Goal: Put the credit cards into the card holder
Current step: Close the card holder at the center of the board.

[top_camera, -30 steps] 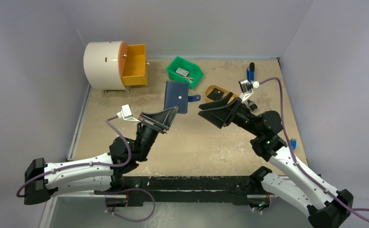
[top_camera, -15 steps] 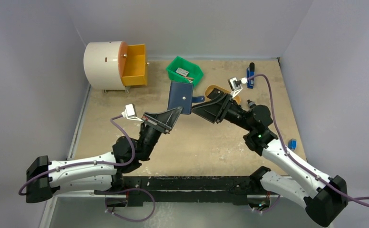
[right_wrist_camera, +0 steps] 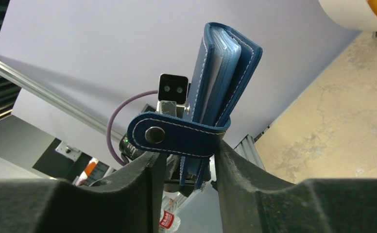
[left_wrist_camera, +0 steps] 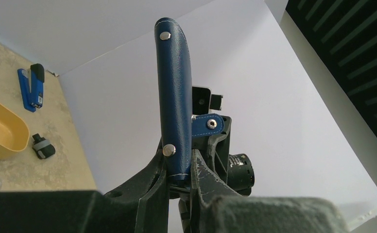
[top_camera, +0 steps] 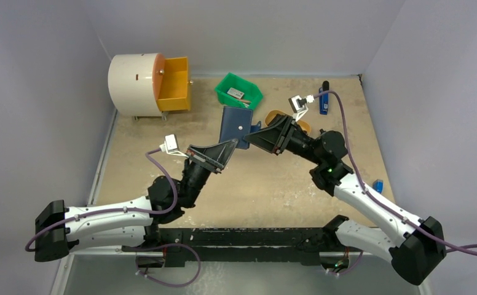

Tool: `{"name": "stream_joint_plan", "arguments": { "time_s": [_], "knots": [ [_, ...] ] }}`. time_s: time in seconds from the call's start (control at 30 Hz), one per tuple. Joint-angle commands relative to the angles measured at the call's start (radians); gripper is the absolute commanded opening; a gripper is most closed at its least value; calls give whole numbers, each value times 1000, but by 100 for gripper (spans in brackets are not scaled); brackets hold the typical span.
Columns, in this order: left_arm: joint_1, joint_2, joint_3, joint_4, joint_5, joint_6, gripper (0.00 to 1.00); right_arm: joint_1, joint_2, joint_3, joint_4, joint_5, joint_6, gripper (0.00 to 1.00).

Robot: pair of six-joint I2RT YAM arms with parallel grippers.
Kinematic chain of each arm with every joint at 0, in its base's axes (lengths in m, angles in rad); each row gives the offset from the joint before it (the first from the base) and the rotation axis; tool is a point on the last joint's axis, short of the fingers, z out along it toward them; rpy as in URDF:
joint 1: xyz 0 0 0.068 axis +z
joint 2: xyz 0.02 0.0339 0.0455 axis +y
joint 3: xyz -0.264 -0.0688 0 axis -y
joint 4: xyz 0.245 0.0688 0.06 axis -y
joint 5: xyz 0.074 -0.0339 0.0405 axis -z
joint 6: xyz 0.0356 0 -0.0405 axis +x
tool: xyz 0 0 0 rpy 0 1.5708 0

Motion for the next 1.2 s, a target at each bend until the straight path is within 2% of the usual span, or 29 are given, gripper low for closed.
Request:
{"name": "stream_joint_plan", "arguments": {
  "time_s": [0.0, 0.1, 0.2, 0.37, 0.5, 0.57, 0.6, 0.63, 0.7, 0.77, 0.87, 1.03, 1.17],
  "knots": [
    [0, 0, 41, 52, 31, -10, 0, 14, 9, 56, 93, -28, 23, 41],
    [0, -1, 44, 49, 32, -8, 0, 25, 19, 62, 93, -30, 22, 41],
    [0, -1, 47, 47, 33, -8, 0, 35, 27, 65, 94, -30, 20, 35],
    [0, 2, 48, 46, 40, -8, 0, 46, 42, 67, 110, -35, 25, 20],
    [0, -8, 45, 25, 36, -9, 0, 48, 27, 52, 113, -16, 17, 2],
    [0, -20, 49, -12, 32, -9, 1, 47, 19, 44, 112, -11, 9, 0],
    [0, -28, 54, -31, 30, -9, 8, 47, 14, 39, 113, -10, 4, 0],
    [0, -36, 58, -55, 30, -6, 20, 47, 8, 35, 112, -8, -1, 0],
    [0, -58, 71, -116, 25, -2, 53, 47, -3, 28, 104, -8, -16, 0],
    [0, -88, 88, -220, 8, -1, 68, 47, -19, 24, 73, -12, -41, 0],
    [0, -144, 121, -362, -36, 18, 78, 47, -60, 29, -20, -27, -100, 0],
    [0, -228, 190, -538, -44, 134, 87, 47, -127, 74, -239, -103, -228, 0],
    [0, -233, 256, -579, 128, 264, 88, 46, -146, 105, -360, -153, -305, 0]
  ]
}}
